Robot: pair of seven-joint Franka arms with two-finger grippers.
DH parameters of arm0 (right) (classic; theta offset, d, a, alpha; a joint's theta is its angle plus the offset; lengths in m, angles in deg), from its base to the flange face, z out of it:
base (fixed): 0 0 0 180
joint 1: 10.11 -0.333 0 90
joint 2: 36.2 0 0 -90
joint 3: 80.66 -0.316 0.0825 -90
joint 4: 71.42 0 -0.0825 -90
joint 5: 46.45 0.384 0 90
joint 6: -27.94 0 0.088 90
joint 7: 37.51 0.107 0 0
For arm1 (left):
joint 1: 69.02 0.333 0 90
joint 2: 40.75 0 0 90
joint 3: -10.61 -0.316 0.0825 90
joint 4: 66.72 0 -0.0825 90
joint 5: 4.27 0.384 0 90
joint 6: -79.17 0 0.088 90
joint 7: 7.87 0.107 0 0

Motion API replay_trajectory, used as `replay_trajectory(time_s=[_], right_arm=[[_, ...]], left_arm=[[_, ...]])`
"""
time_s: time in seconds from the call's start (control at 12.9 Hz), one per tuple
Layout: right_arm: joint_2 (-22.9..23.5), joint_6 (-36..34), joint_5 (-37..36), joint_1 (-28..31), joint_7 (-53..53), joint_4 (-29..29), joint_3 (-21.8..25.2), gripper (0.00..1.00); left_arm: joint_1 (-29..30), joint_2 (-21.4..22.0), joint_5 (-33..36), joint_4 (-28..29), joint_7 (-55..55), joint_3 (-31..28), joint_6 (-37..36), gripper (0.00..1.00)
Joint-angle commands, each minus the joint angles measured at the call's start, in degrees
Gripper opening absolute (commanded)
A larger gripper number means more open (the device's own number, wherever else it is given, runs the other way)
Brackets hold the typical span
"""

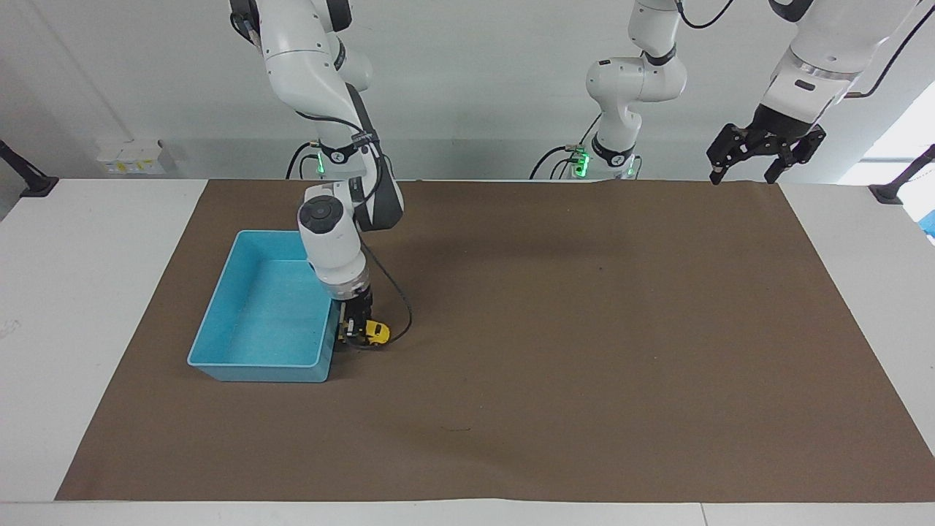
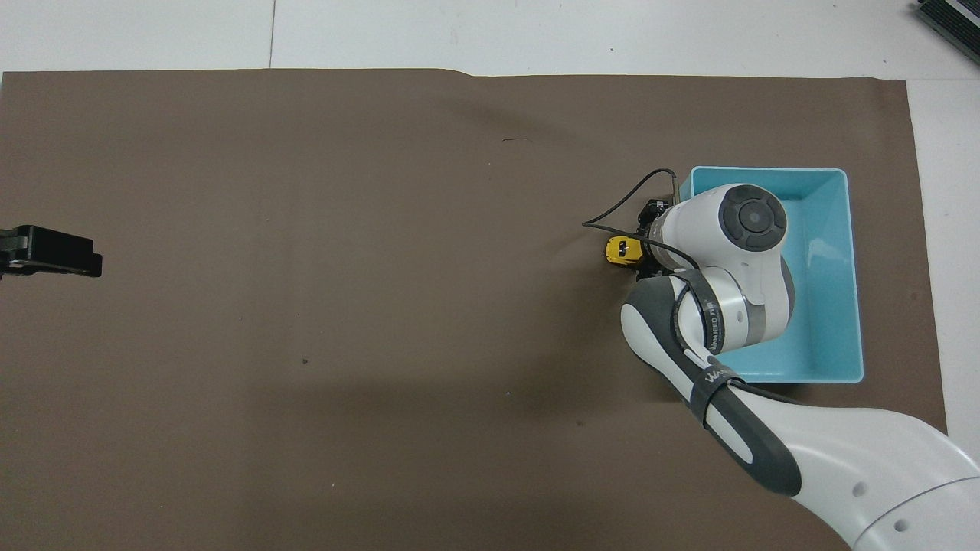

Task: Wind up and store yellow beetle car
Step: 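Lift the car with the right gripper and lower it into the bin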

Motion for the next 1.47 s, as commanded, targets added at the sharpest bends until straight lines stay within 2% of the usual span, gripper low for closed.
replay_trajectory(time_s=[0.0, 0.23, 0.62, 0.85, 1.39], right_arm=[[-0.8, -1.2, 0.1, -0.6, 0.4, 1.1, -0.3, 0.0], [-1.7, -7.6, 0.1, -0.5, 0.1, 4.9, -0.4, 0.0], [-6.1, -11.3, 0.2, -0.6, 0.0, 5.4, -1.2, 0.0], [-7.7, -16.0, 0.5, -0.5, -0.5, 8.4, -2.2, 0.0], [-13.9, -23.8, 0.5, -0.6, -11.7, 9.1, -2.8, 0.0]], left_arm=[[0.3, 1.2, -0.8, 0.8, 0.5, -0.1, -0.7, 1.0], [0.3, 1.1, -0.8, 0.8, 0.5, -0.1, -0.7, 1.0], [0.3, 1.2, -0.8, 0.8, 0.6, -0.1, -0.7, 1.0], [0.3, 1.2, -0.8, 0.8, 0.5, -0.1, -0.7, 1.0], [0.3, 1.2, -0.8, 0.8, 0.5, -0.1, -0.7, 1.0]])
